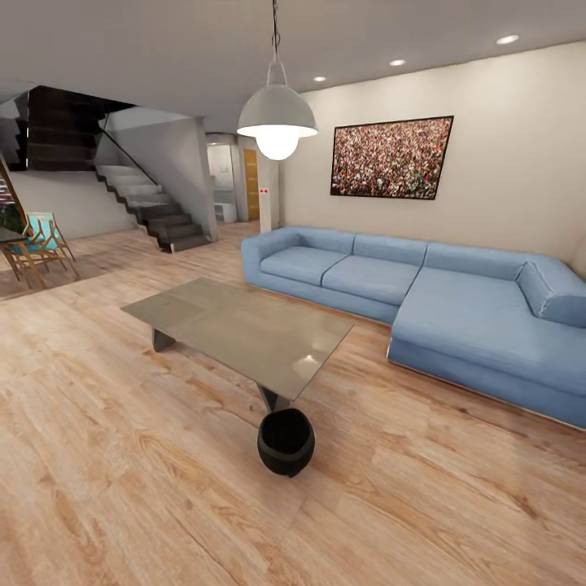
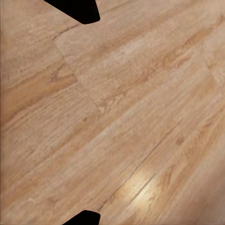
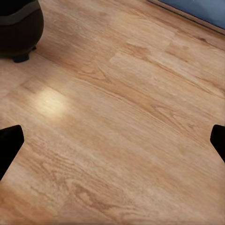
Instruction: Place each of the two pumpkins and all three candles from the living room inside a cabinet in the living room (use any cabinet), then make sure every cabinet is closed, and position the cauldron so it is next to a table in the living room.
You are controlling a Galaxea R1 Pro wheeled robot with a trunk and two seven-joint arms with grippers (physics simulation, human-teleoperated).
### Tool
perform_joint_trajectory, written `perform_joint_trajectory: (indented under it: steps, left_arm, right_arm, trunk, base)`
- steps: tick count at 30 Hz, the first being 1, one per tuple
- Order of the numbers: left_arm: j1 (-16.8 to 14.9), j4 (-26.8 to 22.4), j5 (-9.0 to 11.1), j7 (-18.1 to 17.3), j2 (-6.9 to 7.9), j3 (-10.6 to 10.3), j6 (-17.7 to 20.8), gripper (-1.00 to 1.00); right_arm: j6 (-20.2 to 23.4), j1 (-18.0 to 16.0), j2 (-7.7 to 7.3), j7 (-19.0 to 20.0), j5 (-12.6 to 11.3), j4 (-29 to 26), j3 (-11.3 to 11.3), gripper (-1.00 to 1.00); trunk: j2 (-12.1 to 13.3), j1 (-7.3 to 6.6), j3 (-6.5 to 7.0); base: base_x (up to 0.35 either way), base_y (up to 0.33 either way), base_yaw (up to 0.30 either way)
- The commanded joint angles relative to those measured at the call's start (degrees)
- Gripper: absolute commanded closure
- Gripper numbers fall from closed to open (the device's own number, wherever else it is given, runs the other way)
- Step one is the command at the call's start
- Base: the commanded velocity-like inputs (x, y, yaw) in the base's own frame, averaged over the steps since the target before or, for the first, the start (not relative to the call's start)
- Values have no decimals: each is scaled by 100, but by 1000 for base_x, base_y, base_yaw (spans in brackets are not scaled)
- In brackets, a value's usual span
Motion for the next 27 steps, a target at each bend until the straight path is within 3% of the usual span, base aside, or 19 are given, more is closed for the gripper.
perform_joint_trajectory:
  steps: [1,27]
  left_arm:
    - [2,-1,-2,57,0,-51,-8,-100]
    - [10,-1,-2,95,-20,-53,1,-100]
  right_arm:
    - [-21,-4,2,0,-51,9,48,-100]
    - [-21,-2,29,-8,-82,-7,39,-100]
  trunk:
    - [39,-23,13]
    - [1081,-594,480]
  base:
    - [0,0,0]
    - [0,0,0]
